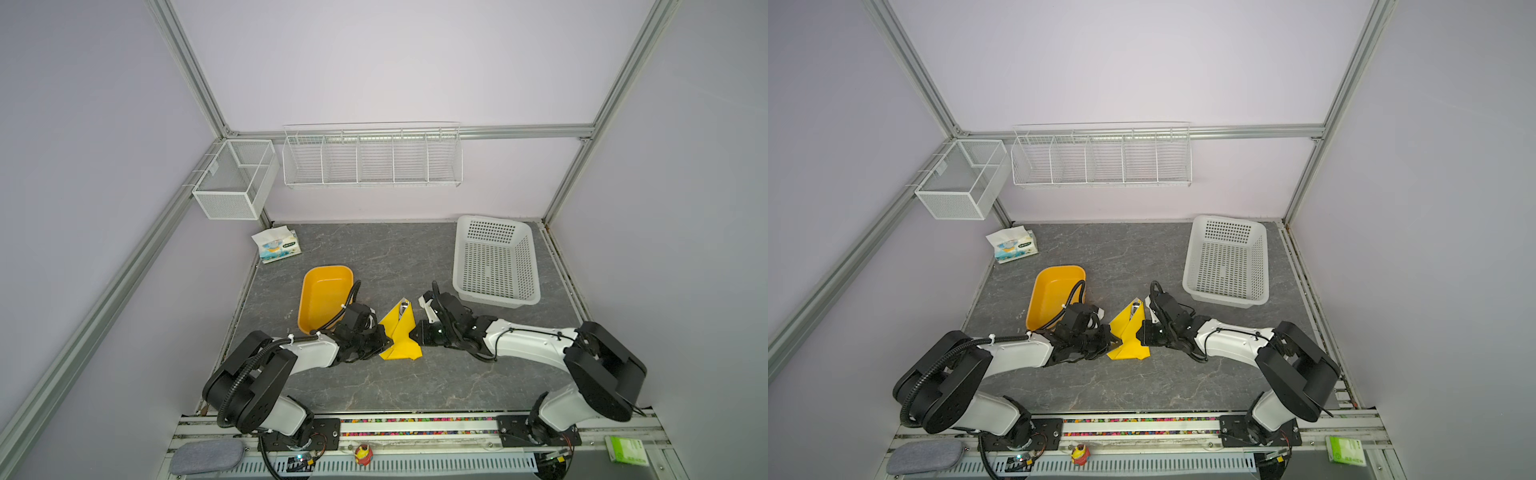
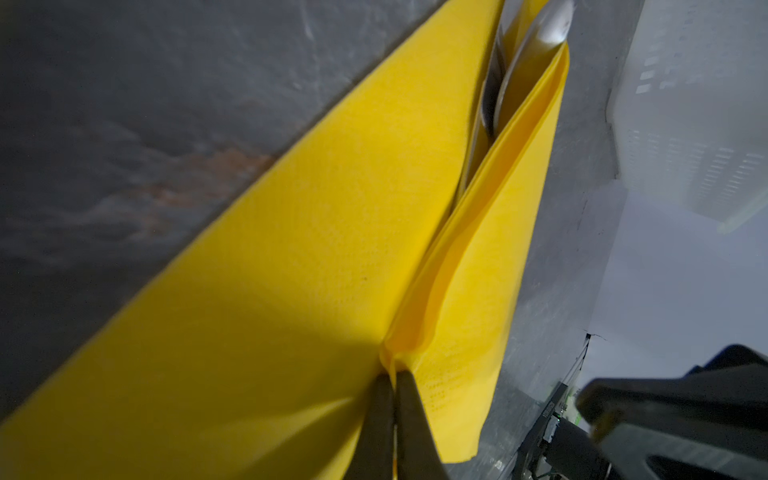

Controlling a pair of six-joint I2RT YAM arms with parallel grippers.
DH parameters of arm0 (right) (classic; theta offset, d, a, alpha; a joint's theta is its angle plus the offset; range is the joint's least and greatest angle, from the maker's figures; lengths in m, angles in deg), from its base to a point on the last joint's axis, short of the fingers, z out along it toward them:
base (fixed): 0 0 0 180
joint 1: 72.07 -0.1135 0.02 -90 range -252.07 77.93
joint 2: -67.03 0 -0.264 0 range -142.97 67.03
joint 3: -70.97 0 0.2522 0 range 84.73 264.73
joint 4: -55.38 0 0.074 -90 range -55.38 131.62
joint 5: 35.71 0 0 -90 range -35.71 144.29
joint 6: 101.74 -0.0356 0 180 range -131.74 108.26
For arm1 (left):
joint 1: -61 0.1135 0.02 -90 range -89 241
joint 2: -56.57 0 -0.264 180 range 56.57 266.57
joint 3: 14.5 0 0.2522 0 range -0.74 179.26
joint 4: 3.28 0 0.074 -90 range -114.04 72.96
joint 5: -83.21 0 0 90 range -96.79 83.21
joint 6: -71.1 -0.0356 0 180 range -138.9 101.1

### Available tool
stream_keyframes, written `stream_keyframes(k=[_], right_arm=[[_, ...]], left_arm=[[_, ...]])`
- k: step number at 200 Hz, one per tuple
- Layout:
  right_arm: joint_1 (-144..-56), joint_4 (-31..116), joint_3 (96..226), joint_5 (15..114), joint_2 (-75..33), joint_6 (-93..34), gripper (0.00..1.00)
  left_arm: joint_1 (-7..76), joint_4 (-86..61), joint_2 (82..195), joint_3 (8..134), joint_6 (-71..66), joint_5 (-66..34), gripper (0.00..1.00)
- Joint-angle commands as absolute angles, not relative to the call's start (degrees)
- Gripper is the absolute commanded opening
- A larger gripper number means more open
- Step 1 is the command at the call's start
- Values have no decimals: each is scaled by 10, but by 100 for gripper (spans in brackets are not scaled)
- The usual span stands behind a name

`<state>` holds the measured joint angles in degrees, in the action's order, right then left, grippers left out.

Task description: Place the utensils on the paper napkin and roll it up

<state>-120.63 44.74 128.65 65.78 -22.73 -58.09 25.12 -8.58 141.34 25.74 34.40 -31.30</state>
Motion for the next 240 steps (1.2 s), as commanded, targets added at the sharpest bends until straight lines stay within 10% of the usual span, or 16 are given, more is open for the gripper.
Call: stream_keyframes(k=[1, 182, 240], right_arm=[[-1205, 444, 1292, 647, -269, -595, 14], [-1223, 472, 1315, 690, -314, -590, 16], [-1225, 457, 1295, 654, -319, -595, 14]], left_arm=[[255, -89, 1422, 276, 335, -318, 0], [255, -124, 1410, 293, 310, -306, 1], [255, -269, 1270, 282, 302, -212, 39]])
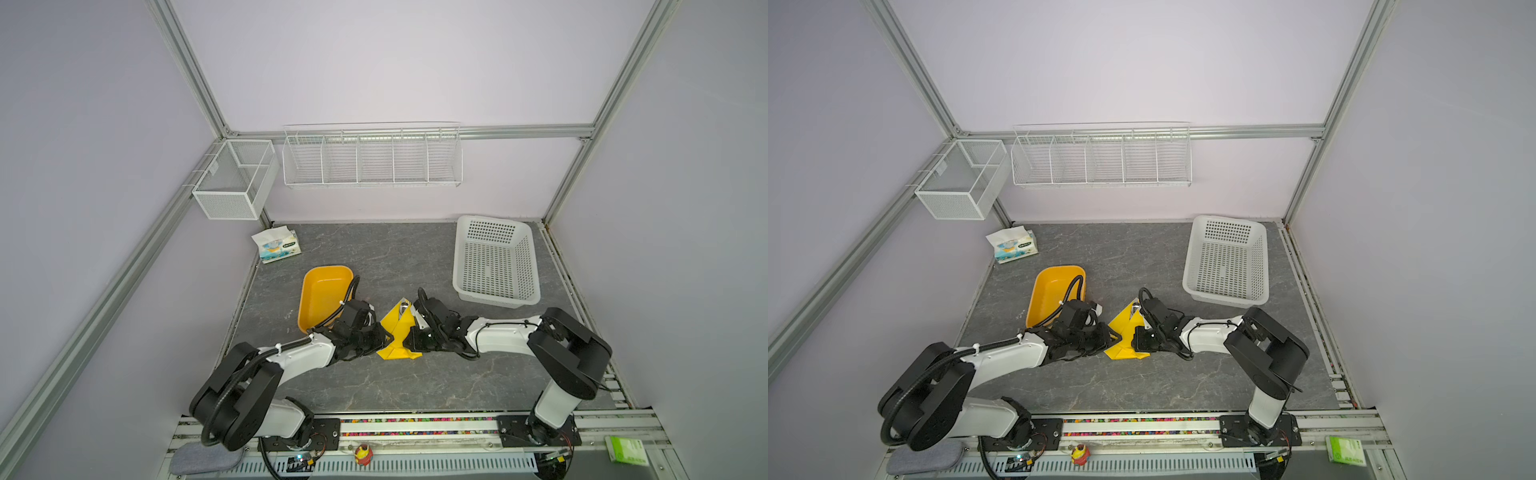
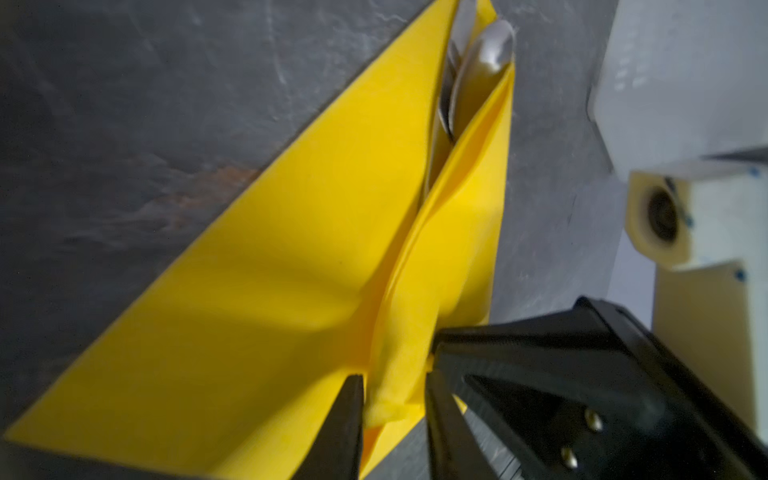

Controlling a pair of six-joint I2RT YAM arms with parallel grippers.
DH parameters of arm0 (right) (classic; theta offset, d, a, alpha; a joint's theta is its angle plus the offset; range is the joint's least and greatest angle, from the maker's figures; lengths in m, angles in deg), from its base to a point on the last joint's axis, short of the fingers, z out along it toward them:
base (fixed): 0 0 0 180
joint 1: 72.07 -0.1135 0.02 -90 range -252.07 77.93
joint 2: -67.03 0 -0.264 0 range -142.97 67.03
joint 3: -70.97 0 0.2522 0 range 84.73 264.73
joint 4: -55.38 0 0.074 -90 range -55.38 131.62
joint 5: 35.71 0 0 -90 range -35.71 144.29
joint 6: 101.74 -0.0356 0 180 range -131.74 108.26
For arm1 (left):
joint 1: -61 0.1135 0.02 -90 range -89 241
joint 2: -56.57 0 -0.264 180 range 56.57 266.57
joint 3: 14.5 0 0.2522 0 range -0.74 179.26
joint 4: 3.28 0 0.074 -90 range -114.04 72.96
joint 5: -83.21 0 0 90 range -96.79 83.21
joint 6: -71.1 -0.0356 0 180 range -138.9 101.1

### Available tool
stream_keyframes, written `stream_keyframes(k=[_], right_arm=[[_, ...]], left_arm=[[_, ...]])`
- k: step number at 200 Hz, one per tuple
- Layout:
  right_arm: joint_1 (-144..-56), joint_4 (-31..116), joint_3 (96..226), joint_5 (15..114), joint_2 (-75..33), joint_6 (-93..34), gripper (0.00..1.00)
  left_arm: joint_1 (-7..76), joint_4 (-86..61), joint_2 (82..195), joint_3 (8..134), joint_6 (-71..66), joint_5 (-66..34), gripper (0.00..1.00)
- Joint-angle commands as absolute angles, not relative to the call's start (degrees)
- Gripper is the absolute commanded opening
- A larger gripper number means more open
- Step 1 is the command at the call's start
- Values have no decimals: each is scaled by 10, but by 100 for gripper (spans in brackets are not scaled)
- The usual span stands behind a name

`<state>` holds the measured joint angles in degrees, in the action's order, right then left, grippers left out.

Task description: Place the utensils on the paper napkin and roll it up

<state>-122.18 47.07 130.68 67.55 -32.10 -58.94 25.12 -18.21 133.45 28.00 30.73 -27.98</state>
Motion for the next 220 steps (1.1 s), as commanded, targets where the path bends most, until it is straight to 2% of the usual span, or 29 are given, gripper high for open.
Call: stream_keyframes(k=[1, 33, 62, 145, 220], right_arm=[[-1225, 456, 1295, 655, -319, -595, 14], [-1225, 451, 1296, 654, -320, -589, 14], [-1225, 456, 1297, 658, -320, -590, 14], [-1227, 452, 1298, 654, -313, -592, 14], [-1229, 449, 1298, 650, -311, -592, 14]], left_arm=[[255, -273, 1268, 281, 302, -209, 40], [255, -335, 1196, 260, 303, -145, 46], [255, -365, 1176, 258, 301, -122, 50], [257, -358, 1279, 295, 292, -155, 48], [256, -217, 1349, 278, 335, -239, 45]])
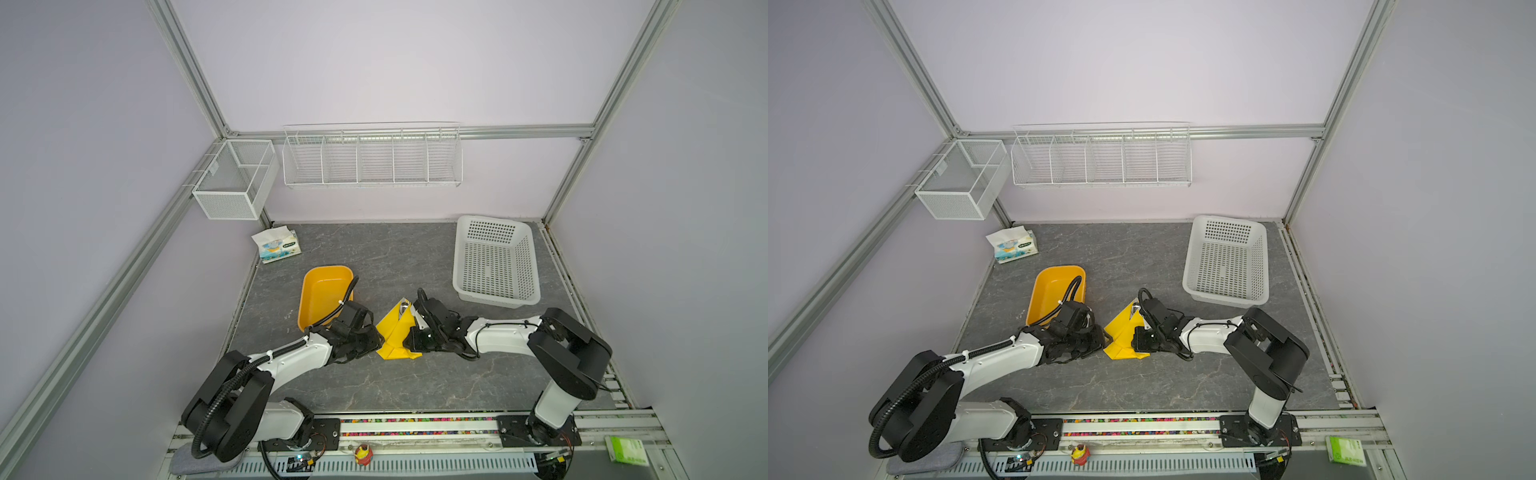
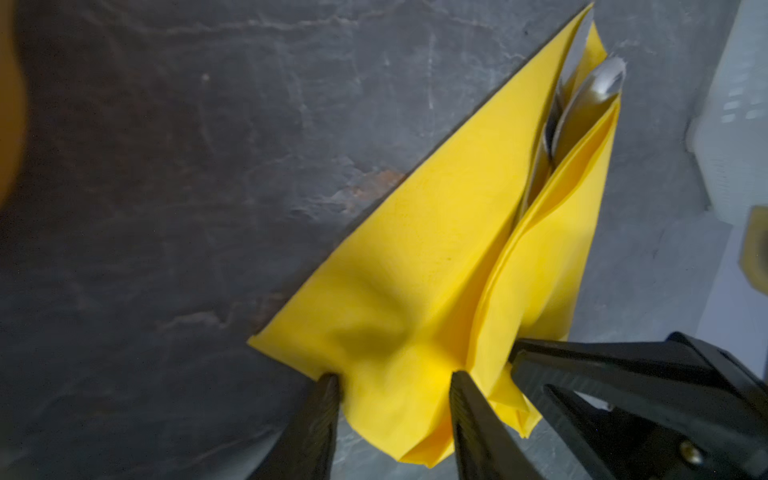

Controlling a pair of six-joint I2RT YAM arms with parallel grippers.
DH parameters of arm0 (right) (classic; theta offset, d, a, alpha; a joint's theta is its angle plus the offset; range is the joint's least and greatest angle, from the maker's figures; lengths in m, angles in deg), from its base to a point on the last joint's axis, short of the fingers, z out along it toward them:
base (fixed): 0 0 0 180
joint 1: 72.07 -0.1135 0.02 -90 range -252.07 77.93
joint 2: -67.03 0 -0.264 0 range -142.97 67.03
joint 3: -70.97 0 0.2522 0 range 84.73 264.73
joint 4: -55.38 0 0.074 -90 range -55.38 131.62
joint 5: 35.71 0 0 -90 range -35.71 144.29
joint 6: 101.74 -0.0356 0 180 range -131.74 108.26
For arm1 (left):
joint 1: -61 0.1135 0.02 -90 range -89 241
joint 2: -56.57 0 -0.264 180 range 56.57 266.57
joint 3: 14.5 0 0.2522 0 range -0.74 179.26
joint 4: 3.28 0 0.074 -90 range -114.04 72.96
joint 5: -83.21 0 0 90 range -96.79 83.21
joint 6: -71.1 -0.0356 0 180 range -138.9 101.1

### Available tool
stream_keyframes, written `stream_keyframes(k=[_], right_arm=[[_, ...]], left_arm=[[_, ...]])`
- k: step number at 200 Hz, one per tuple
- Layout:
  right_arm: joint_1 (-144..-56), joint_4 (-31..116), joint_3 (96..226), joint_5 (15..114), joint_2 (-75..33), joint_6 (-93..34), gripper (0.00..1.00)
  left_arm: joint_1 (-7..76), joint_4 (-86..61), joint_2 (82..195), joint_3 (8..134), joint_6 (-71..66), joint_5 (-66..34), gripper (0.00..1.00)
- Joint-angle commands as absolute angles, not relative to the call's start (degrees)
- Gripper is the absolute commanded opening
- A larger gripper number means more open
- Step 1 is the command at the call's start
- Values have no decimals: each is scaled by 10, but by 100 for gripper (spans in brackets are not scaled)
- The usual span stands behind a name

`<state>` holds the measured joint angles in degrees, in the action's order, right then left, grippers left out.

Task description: Place the utensils on the paper napkin and roll it up

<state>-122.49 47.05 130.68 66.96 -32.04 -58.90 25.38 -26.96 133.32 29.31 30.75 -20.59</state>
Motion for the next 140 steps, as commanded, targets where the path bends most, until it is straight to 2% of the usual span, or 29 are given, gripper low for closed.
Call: stream_keyframes(k=[1, 77, 108, 140], right_arm=[[-1228, 449, 1298, 650, -311, -592, 14], [-1228, 448, 1300, 650, -310, -592, 14], [-1228, 448, 1300, 650, -309, -592, 14], [-1228, 447, 1298, 646, -304, -593, 14]], left_arm=[[256, -215, 1349, 276, 336, -240, 46], [258, -56, 1325, 214, 427, -258, 49], [266, -77, 1319, 217, 427, -225, 50], [274, -177, 1292, 239, 399, -147, 48]])
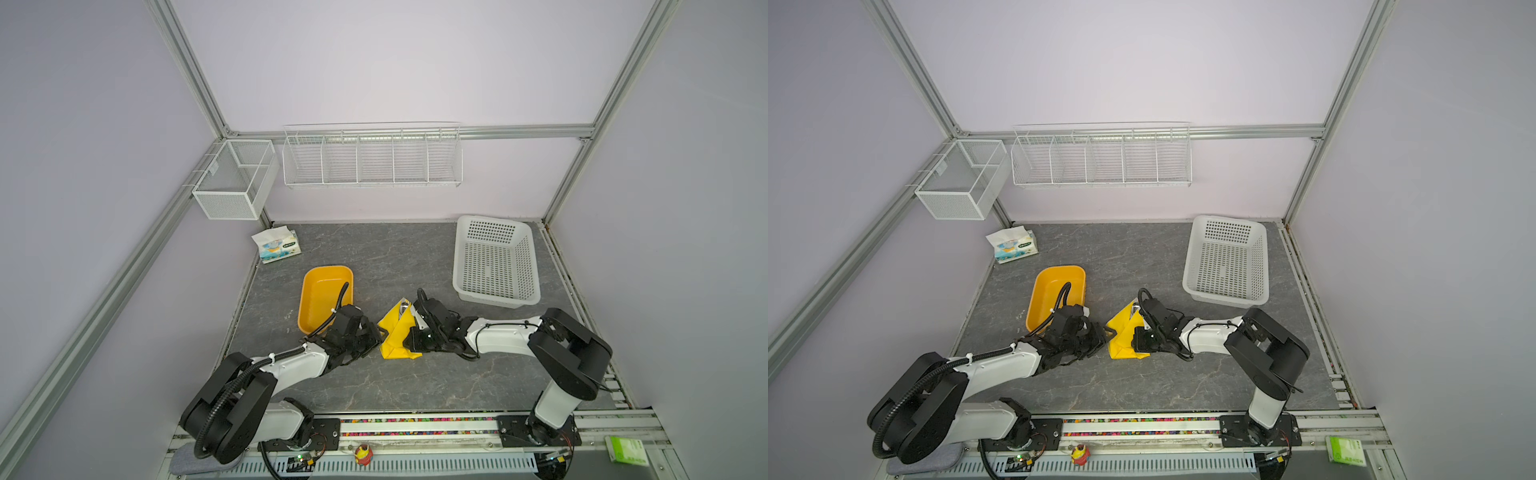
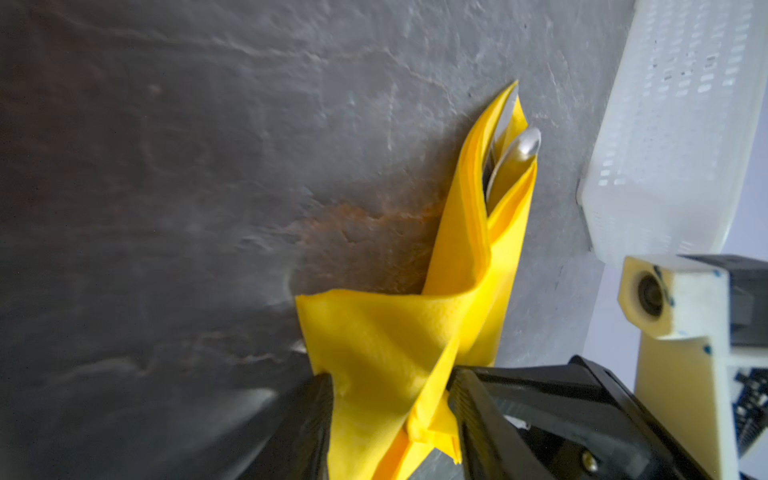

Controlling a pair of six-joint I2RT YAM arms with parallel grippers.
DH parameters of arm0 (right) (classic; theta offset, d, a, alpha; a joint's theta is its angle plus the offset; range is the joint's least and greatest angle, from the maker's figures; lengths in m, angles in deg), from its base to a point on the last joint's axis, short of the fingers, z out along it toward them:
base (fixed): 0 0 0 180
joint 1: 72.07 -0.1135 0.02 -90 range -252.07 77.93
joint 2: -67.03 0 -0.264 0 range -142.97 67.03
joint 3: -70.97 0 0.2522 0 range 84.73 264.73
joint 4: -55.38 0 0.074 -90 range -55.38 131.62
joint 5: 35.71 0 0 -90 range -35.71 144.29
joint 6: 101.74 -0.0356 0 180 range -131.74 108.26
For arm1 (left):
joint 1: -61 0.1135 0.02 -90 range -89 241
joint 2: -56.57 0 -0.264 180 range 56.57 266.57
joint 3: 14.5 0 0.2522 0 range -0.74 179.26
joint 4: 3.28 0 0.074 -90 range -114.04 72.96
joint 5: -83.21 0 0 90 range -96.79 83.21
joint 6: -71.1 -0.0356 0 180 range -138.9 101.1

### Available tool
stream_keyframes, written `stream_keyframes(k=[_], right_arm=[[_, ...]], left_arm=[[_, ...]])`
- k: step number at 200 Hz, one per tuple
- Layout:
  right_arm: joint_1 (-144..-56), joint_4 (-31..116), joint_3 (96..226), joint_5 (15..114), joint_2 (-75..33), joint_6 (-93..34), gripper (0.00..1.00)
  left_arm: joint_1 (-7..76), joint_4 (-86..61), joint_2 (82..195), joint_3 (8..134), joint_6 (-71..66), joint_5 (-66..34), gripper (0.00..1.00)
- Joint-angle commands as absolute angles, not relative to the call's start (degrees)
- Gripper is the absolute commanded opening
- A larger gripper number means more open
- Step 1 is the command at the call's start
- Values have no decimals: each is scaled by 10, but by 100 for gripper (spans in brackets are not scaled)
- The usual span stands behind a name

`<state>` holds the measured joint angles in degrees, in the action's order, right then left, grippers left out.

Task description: Place the utensils on the paper napkin and roll it up

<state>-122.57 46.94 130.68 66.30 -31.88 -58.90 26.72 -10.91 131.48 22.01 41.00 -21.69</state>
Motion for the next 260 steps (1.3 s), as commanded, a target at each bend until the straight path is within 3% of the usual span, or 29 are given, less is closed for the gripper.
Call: stream_keyframes(k=[1, 92, 152, 204, 260], right_arm=[[-1228, 447, 1298, 646, -303, -592, 14], [-1229, 443, 1299, 644, -297, -591, 14], [-1229, 437, 1301, 640, -289, -590, 14], [-1230, 436, 1301, 638, -289, -591, 14], [-1231, 439, 1298, 638, -291, -593, 14]], left_arm=[[274, -180, 1292, 240, 399, -145, 48], [275, -315, 1289, 278, 341, -77, 49], [322, -366, 1229, 276, 303, -54, 52], [316, -268, 1216, 255, 306, -218, 50], [309, -257, 1230, 229, 345, -213, 51]])
